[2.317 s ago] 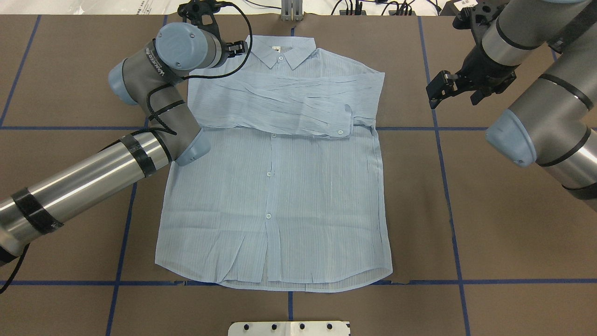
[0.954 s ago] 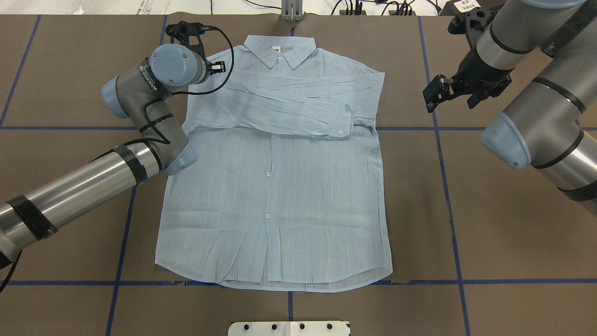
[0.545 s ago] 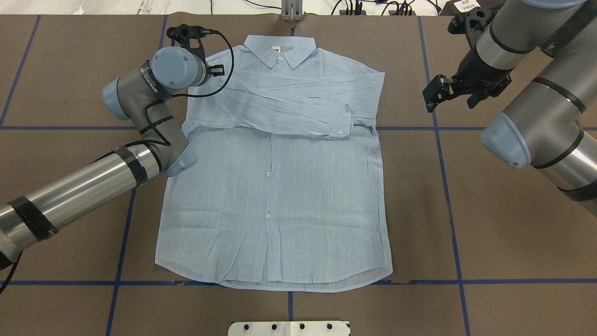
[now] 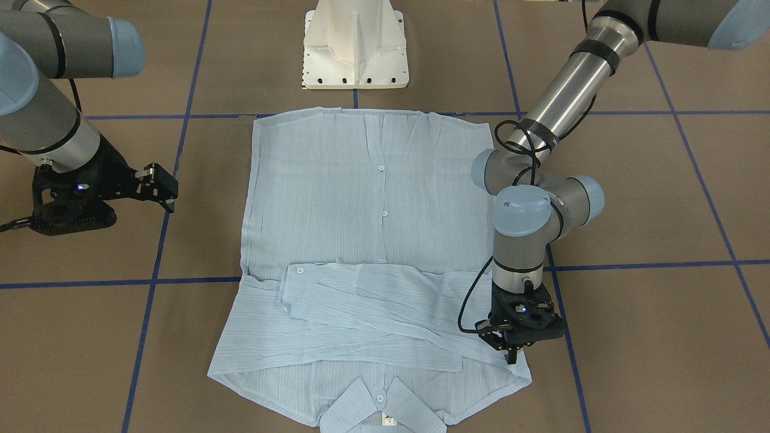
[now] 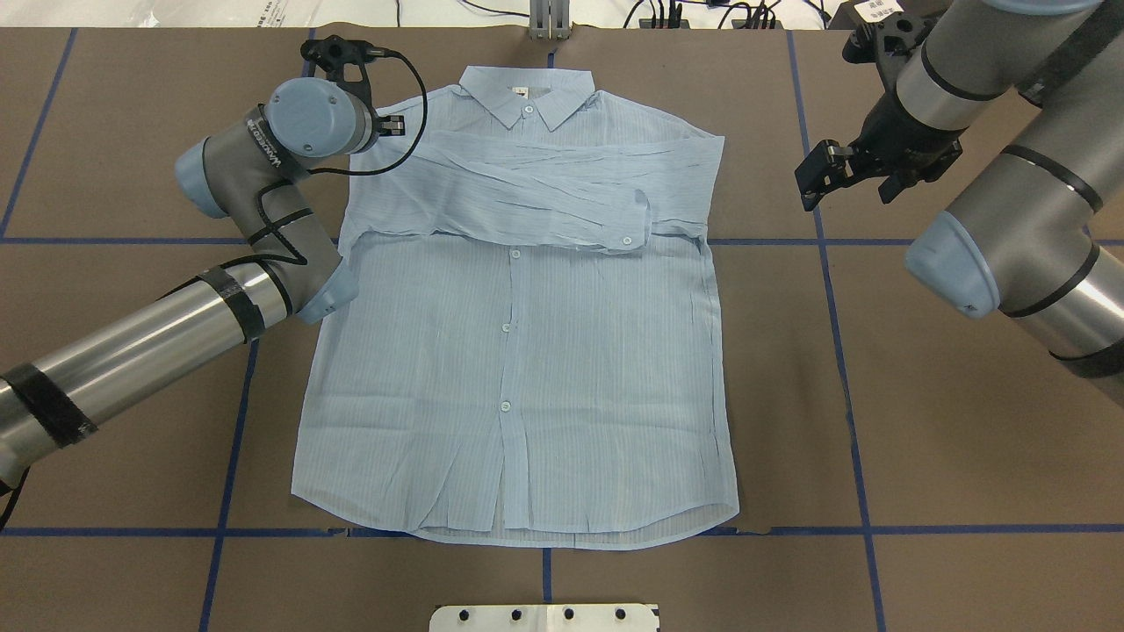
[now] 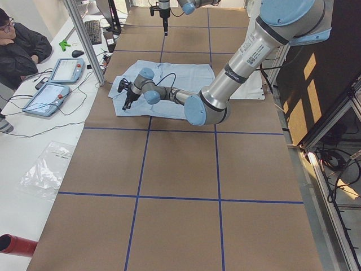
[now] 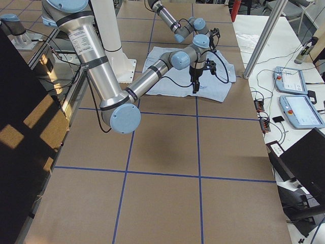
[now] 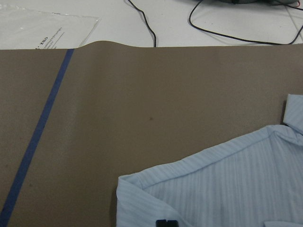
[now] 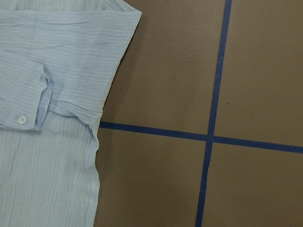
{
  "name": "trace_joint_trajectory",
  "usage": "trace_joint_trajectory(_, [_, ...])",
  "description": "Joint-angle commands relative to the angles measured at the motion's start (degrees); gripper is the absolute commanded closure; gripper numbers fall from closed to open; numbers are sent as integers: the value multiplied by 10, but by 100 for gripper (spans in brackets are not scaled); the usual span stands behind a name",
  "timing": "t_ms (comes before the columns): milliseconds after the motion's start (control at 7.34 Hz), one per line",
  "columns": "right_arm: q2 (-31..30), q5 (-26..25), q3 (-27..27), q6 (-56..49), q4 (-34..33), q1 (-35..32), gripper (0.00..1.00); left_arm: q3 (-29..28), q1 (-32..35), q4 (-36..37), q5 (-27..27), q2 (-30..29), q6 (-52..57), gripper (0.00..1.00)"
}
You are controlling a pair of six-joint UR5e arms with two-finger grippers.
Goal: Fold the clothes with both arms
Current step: 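Release the sleeve and raise the left gripper away from the shirt, then move both grippers down to the shirt's side edges near the hem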
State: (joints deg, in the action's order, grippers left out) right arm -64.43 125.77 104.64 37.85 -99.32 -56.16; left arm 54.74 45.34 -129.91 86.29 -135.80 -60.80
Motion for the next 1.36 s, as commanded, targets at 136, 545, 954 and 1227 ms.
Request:
trace_joint_trajectory(136, [0, 0, 0, 0, 0, 0, 0, 17, 20, 0, -1, 41, 32, 100])
trace_joint_trajectory(545, [0, 0, -1, -1, 0, 0, 0, 34, 21, 1, 1, 62, 33, 95])
trace_joint_trajectory(954, [0, 1, -1, -1, -1, 0, 0, 68, 46, 0, 22, 56, 32, 10])
trace_joint_trajectory(1227, [-3, 3, 0, -1, -1, 0, 0, 106, 61, 1, 113, 62, 33, 1])
